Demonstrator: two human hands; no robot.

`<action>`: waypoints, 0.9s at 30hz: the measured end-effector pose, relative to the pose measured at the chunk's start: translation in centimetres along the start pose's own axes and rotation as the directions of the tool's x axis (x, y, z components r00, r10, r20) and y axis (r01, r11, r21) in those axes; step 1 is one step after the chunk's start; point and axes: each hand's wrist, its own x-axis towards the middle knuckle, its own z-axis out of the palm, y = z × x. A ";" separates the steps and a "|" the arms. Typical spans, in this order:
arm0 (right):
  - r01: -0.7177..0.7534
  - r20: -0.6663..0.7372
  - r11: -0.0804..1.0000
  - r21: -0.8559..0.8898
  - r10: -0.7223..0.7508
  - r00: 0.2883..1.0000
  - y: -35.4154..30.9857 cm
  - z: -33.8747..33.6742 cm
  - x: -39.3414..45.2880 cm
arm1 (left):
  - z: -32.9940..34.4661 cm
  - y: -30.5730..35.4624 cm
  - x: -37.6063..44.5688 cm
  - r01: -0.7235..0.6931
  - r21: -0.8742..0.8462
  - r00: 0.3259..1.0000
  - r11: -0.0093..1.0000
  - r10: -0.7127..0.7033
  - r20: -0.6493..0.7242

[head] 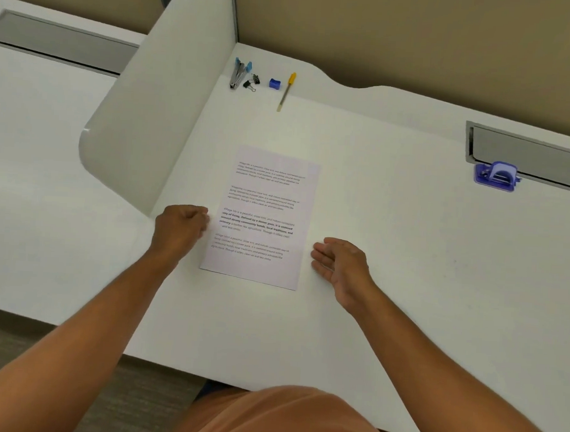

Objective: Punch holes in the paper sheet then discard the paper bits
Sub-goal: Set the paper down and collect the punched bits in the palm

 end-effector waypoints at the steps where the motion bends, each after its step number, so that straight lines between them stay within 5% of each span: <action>1: 0.028 -0.001 1.000 -0.003 -0.028 1.000 0.0 -0.9 -0.3 | 0.4 0.2 -0.7 -0.055 0.034 0.998 0.998 0.056 -0.038; 6: 0.323 -0.026 0.884 -0.337 -0.352 0.936 0.8 -8.3 -2.2 | 5.7 2.4 -6.0 -0.162 -0.290 0.985 0.943 0.171 0.005; 9: 0.413 -0.048 0.778 -0.474 -0.491 0.870 0.9 -14.0 -2.6 | 11.2 4.0 -9.2 0.023 -0.526 0.974 0.850 0.099 0.202; 13: 0.478 -0.031 0.634 -0.608 -0.621 0.783 -0.3 -21.5 -2.0 | 18.6 5.4 -13.1 0.307 -0.635 0.894 0.709 0.014 0.447; 16: 0.529 0.084 0.413 -0.741 -0.724 0.684 -1.8 -26.6 -0.3 | 23.4 5.7 -15.4 0.479 -0.669 0.809 0.569 0.009 0.587; 23: 0.353 0.245 0.083 -0.932 -0.572 0.783 -4.5 -32.7 6.9 | 31.4 5.3 -17.2 0.586 -0.727 0.776 0.358 0.012 0.631; 27: 0.411 0.348 -0.021 -0.911 -0.574 0.741 -4.6 -31.3 8.9 | 33.5 5.3 -17.4 0.568 -0.771 0.799 0.290 0.032 0.601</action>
